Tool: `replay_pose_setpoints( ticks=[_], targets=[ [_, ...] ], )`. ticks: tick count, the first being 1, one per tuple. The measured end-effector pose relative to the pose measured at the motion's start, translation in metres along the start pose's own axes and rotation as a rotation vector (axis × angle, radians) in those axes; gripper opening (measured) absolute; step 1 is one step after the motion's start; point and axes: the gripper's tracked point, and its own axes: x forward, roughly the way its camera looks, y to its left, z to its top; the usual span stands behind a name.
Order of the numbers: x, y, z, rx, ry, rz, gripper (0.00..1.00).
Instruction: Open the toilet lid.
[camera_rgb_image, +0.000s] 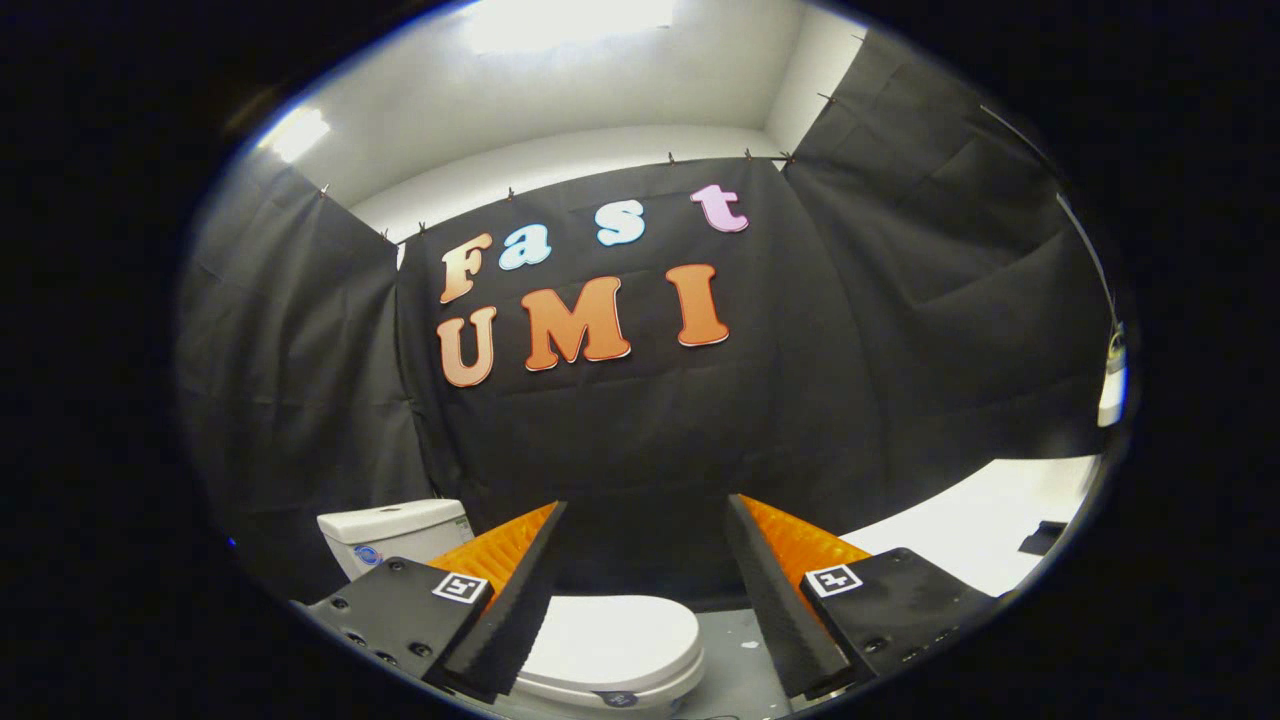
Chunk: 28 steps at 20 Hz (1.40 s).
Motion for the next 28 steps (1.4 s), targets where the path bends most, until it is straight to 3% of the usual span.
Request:
replay_pose_setpoints(
  ticks=[8,11,17,21,28],
  targets=[
    [0.025,0.001,-0.132,0.232,0.192,-0.017,0.98],
    [0.020,0.006,-0.172,0.279,0.257,0.007,0.98],
    [0.005,0.025,-0.257,0.507,0.443,0.066,0.98],
    [-0.007,0.017,-0.306,0.677,0.573,0.031,0.98],
    [-0.015,-0.009,-0.358,0.854,0.698,-0.094,0.98]
  ],
)
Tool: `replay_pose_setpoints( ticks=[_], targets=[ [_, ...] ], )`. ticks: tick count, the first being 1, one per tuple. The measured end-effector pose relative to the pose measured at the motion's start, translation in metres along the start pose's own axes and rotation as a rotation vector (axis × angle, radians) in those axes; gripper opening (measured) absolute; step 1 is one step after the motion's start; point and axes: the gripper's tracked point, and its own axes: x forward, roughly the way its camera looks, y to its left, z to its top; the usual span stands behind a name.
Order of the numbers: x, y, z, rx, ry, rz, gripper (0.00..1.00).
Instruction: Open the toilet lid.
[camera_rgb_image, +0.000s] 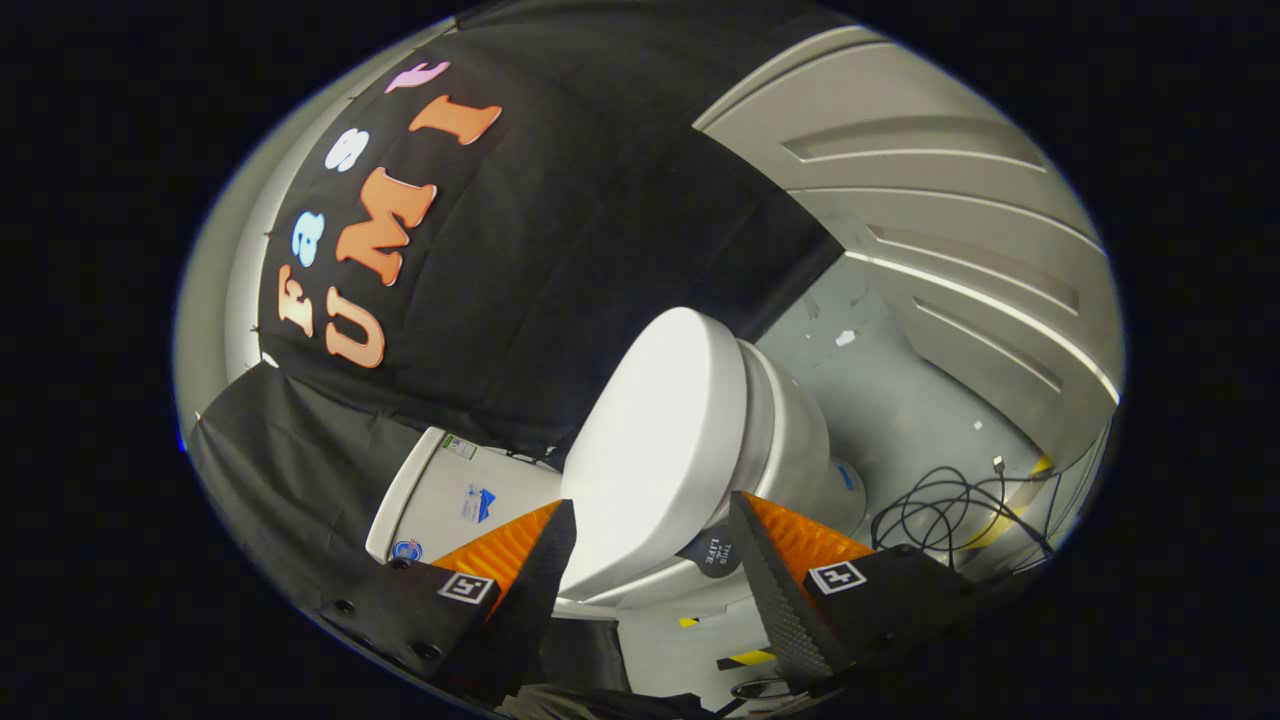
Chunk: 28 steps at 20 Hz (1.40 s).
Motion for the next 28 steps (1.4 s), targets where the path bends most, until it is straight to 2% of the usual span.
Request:
replay_pose_setpoints(
  ticks=[7,14,16,17,20,22,23,24,26,27,28],
  targets=[
    [0.022,-0.026,-0.043,0.003,0.167,-0.090,0.98],
    [0.039,-0.029,-0.049,0.068,0.203,-0.070,0.96],
    [0.049,-0.035,-0.051,0.077,0.209,-0.077,0.83],
    [0.054,-0.032,-0.054,0.088,0.219,-0.066,0.83],
    [0.060,-0.030,-0.067,0.089,0.268,-0.047,0.69],
    [0.062,-0.032,-0.066,0.067,0.269,-0.050,0.53],
    [0.062,-0.032,-0.066,0.078,0.270,-0.046,0.53],
    [0.061,-0.033,-0.065,0.100,0.272,-0.048,0.53],
    [0.062,-0.034,-0.065,0.173,0.261,-0.038,0.34],
    [0.061,-0.037,-0.063,0.197,0.264,-0.033,0.34],
    [0.063,-0.035,-0.067,0.230,0.249,-0.019,0.29]
  ],
)
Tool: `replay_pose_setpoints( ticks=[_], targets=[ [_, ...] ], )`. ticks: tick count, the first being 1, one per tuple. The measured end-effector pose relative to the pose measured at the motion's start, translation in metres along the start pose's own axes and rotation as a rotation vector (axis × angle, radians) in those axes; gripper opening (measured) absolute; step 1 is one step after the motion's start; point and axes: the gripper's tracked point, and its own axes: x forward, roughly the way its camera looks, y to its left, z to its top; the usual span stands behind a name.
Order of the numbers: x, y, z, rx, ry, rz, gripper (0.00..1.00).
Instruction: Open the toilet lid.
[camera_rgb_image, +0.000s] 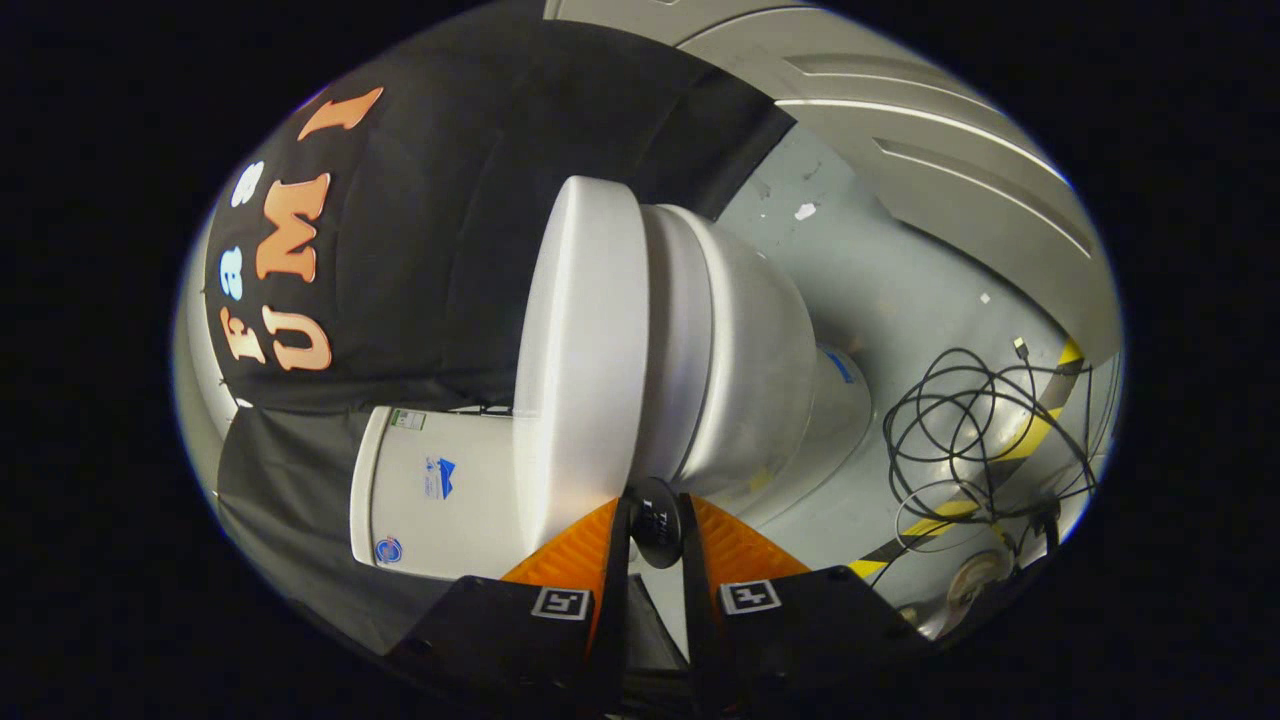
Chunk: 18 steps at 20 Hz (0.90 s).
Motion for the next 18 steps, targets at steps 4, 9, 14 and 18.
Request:
replay_pose_setpoints(
  ticks=[4,9,14,18],
  targets=[
    [-0.0060,0.0060,0.0065,0.004,-0.007,0.037,0.09],
    [-0.0042,0.0071,0.0103,0.033,-0.053,0.021,0.08],
    [-0.0037,0.0078,0.0098,0.065,-0.042,0.037,0.08],
    [-0.0043,0.0102,0.0133,0.115,-0.086,0.042,0.08]
  ],
)
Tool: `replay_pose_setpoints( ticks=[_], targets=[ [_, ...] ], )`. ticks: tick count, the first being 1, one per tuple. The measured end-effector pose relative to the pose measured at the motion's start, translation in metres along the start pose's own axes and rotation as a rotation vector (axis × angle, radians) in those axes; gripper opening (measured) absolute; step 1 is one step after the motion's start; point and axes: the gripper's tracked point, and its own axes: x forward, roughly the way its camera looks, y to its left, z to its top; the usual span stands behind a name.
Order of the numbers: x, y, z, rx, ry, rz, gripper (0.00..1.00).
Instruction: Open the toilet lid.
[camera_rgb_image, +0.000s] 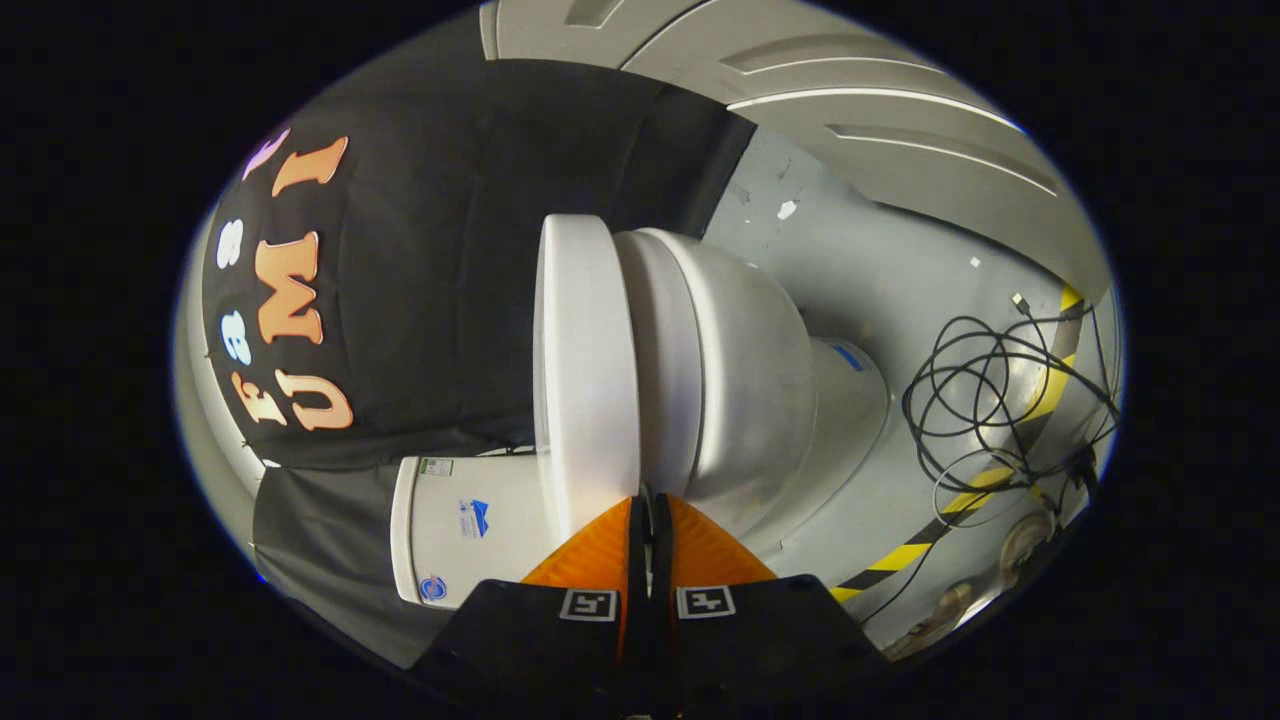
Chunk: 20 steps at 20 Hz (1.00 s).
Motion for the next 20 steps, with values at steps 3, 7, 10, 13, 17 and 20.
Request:
replay_pose_setpoints(
  ticks=[3,7,10,13,17,20],
  targets=[
    [-0.005,0.010,0.001,-0.073,-0.022,-0.015,0.08],
    [-0.013,0.032,0.002,-0.185,-0.056,-0.012,0.08],
    [-0.013,0.037,0.005,-0.252,-0.082,-0.044,0.08],
    [-0.010,0.047,0.011,-0.292,-0.123,-0.071,0.08],
    [-0.014,0.077,0.012,-0.469,-0.209,-0.125,0.08],
    [-0.019,0.109,0.006,-0.568,-0.249,-0.135,0.08]
  ],
)
